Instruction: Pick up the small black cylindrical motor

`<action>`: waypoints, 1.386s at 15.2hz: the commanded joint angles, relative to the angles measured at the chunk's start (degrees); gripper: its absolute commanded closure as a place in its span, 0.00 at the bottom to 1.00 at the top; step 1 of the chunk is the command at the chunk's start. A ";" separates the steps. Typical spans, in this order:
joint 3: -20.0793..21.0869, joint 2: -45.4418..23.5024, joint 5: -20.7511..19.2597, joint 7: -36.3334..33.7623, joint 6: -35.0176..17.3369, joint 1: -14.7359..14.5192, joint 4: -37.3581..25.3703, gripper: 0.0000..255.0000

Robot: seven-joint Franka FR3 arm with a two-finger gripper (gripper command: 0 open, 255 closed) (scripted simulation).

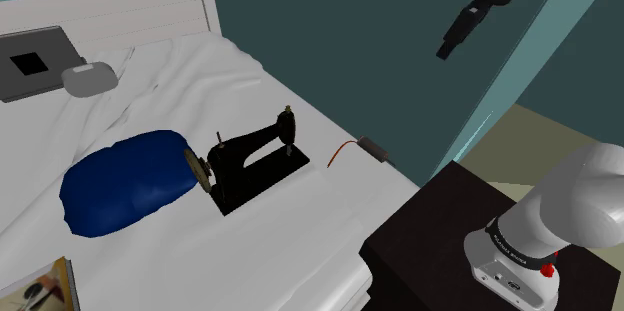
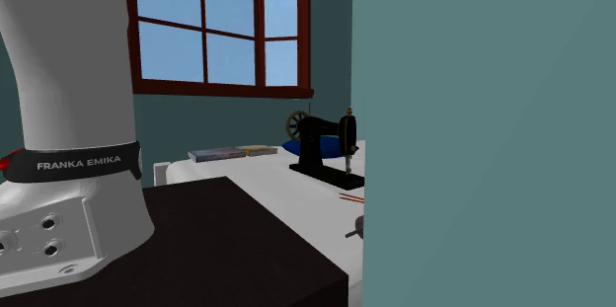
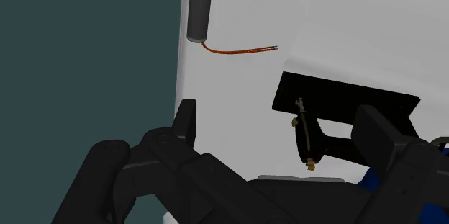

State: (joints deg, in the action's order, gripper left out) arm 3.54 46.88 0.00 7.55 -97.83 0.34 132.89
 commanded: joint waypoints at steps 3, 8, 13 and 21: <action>-0.28 -1.04 -0.33 0.29 -3.40 0.24 2.88 0.00; -0.97 -4.99 -1.22 0.92 -12.21 0.97 9.06 0.00; -1.68 -10.98 -2.28 1.39 -21.49 1.88 13.64 0.00; -2.70 -24.82 -4.47 1.64 -36.87 3.73 17.22 0.00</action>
State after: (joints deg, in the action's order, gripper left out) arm 0.84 23.92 -4.19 9.34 -132.71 3.90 149.83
